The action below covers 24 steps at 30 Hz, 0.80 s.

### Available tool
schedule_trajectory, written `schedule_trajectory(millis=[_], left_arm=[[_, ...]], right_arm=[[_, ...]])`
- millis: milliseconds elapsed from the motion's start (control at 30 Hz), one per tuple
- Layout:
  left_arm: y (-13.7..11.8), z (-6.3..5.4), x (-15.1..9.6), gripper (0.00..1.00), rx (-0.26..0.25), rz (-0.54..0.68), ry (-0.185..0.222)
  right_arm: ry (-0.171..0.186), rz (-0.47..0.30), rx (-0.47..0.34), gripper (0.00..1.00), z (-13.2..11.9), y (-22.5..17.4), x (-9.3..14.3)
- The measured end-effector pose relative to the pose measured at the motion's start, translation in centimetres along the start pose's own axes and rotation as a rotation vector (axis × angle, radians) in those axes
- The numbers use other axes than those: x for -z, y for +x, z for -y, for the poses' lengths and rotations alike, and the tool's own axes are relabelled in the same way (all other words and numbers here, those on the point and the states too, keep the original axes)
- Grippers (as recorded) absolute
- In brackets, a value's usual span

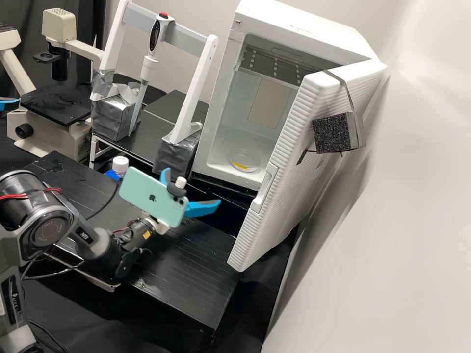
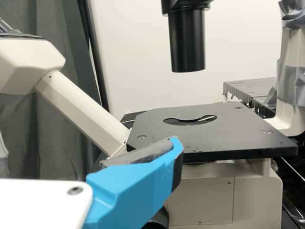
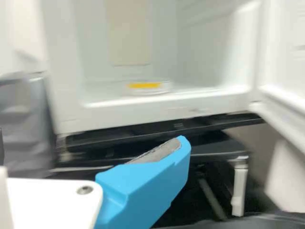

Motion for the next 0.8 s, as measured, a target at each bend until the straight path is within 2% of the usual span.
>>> schedule_trajectory(millis=[67, 233, 467, 633, 800], left_arm=[[0.0, 0.0, 0.0, 1.0, 0.0, 0.0, 0.0], [0.0, 0.0, 0.0, 1.0, 0.0, 0.0, 0.0], [0.0, 0.0, 0.0, 1.0, 0.0, 0.0, 0.0], [0.0, 0.0, 0.0, 1.0, 0.0, 0.0, 0.0], [0.0, 0.0, 0.0, 1.0, 0.0, 0.0, 0.0]], right_arm=[[0.004, 0.017, -0.038, 1.0, -1.1, 0.5, -0.8], [-0.016, 0.026, -0.099, 1.0, -3.1, 2.0, -1.6], [-0.042, 0.003, -0.136, 1.0, -5.1, 4.6, -1.0], [-0.02, -0.031, -0.135, 1.0, -5.4, 6.5, 0.1], [-0.006, -0.045, -0.095, 1.0, -4.6, 8.6, 0.7]])
